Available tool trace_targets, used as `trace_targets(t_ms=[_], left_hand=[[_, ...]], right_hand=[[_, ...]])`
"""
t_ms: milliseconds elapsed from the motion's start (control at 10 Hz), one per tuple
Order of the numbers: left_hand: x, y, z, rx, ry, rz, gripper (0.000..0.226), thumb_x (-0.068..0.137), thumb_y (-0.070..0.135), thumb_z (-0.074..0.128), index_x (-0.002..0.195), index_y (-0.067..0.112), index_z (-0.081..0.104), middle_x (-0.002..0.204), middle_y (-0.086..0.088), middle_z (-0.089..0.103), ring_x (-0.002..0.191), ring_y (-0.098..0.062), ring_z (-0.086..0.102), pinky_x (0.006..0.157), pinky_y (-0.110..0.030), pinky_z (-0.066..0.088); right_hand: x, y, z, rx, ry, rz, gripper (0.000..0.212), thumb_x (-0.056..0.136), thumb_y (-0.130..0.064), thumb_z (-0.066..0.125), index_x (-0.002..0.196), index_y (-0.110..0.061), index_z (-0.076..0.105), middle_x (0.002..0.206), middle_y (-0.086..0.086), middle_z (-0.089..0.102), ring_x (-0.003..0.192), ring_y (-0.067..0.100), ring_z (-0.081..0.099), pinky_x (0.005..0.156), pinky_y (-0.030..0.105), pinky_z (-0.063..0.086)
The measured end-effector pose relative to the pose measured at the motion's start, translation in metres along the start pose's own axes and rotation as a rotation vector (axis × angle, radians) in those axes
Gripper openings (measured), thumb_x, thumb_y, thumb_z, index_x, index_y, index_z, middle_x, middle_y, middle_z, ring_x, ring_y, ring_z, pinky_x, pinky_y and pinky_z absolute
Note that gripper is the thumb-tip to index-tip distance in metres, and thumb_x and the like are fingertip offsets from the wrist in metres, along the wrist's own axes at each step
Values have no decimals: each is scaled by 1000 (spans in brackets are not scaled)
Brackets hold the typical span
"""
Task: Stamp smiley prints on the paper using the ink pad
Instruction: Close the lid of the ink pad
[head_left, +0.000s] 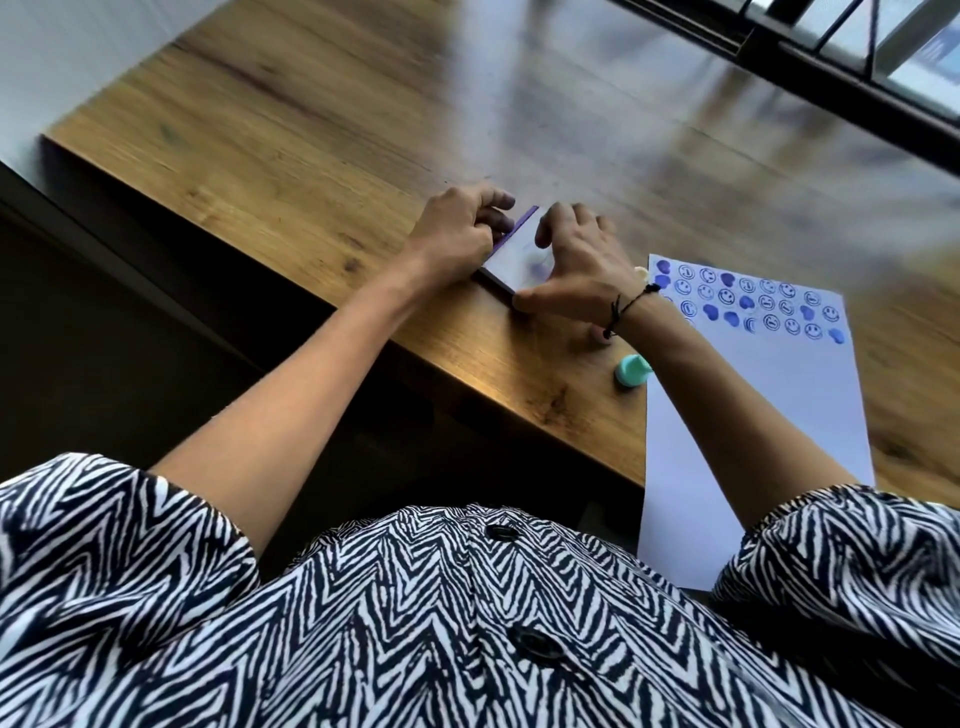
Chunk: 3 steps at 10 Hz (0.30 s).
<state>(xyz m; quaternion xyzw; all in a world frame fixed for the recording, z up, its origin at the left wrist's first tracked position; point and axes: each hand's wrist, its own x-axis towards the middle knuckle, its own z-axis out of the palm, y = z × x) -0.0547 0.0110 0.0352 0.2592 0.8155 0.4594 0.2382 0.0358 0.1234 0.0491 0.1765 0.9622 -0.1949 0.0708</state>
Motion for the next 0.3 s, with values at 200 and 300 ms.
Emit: trace_targets(t_ms=[200, 300], left_hand=[[-1, 1, 2, 18, 18, 22, 48, 74, -11, 35, 115, 3, 55, 110, -20, 66, 101, -22, 63, 95, -30, 49], [1, 4, 2, 76, 20, 8, 47, 74, -9, 36, 115, 4, 56, 109, -18, 67, 101, -25, 63, 98, -36, 48]], right_hand=[[5, -4, -3, -5, -17, 5, 64, 62, -30, 75, 113, -10, 42, 121, 16, 44, 110, 32, 37, 79, 31, 29], [2, -5, -4, -3, -51, -8, 69, 65, -32, 76, 118, -11, 37, 124, 15, 43, 112, 31, 38, 79, 31, 30]])
